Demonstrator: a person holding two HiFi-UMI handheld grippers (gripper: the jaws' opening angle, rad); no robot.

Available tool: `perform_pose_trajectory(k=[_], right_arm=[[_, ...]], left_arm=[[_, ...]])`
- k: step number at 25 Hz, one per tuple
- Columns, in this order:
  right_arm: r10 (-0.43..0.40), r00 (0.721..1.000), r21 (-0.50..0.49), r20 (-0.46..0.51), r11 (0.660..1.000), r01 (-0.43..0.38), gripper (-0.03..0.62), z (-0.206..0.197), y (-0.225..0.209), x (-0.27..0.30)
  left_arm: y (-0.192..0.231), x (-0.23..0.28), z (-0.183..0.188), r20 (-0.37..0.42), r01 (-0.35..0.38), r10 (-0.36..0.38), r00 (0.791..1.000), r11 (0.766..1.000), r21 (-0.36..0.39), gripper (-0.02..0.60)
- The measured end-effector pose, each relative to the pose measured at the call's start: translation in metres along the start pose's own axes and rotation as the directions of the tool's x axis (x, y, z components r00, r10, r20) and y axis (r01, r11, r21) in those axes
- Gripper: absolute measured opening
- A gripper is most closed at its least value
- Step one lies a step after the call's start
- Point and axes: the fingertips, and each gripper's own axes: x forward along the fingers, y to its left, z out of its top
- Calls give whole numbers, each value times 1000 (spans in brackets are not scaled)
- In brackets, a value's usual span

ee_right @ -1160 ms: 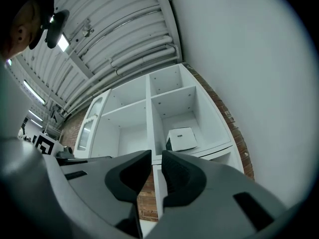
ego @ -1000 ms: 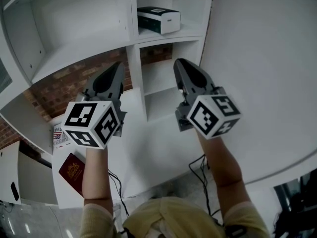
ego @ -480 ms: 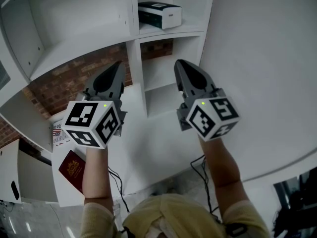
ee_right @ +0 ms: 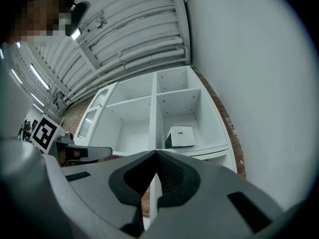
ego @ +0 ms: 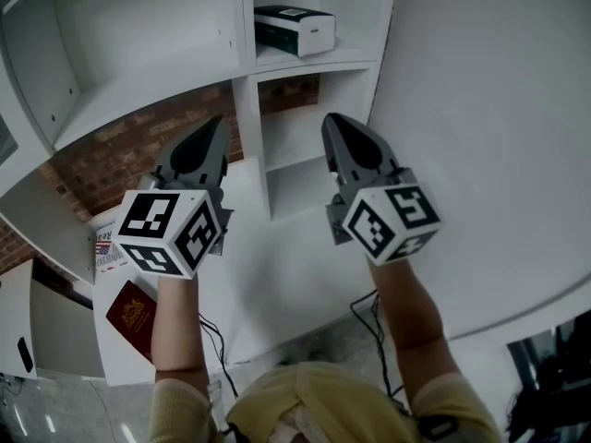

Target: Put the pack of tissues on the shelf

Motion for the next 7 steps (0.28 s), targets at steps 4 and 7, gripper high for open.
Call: perform_pose_trajectory(k=[4, 7], right_arm=[[-3, 1000, -18, 4, 1000, 3, 3, 1, 1, 0], [1, 1000, -29, 3, 1000, -1, 2, -1, 2, -1]], left_arm=[[0, 0, 0, -3, -4, 4, 1000, 1000, 3, 2], [1, -1, 0, -7, -5, 5, 1000, 1000, 8, 2]])
